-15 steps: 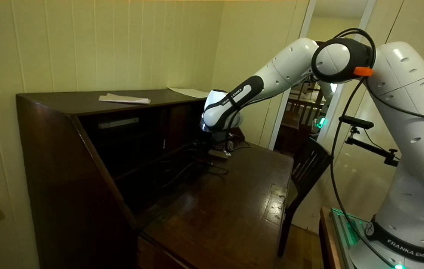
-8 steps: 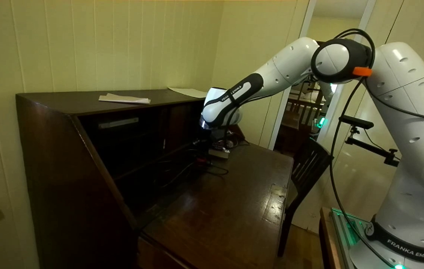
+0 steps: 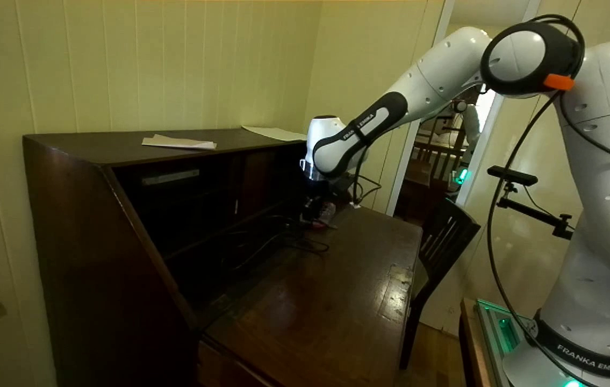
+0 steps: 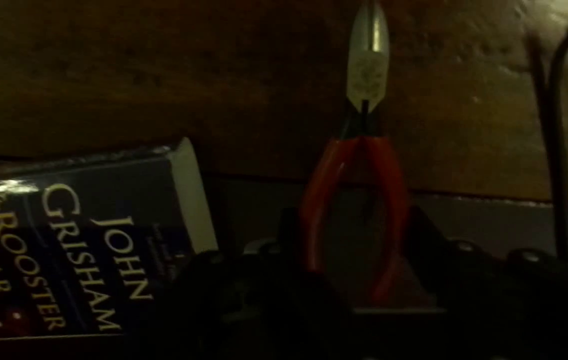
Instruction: Use the orange object to open the cabinet door
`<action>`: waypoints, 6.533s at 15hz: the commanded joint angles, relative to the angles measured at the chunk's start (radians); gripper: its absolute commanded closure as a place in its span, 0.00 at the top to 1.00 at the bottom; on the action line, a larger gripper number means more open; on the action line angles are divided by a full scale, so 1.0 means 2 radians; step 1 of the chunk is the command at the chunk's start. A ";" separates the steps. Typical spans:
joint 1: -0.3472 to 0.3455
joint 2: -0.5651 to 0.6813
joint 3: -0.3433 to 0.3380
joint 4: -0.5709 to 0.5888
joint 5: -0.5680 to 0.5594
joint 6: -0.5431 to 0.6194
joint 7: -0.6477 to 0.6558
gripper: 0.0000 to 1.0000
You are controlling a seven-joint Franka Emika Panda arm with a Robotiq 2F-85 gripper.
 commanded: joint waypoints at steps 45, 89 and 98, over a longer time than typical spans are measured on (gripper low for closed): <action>-0.070 -0.042 0.066 -0.114 0.066 0.094 -0.697 0.86; 0.063 -0.195 -0.123 -0.173 -0.163 0.018 0.576 1.00; 0.055 -0.185 -0.046 -0.153 -0.080 -0.084 0.649 1.00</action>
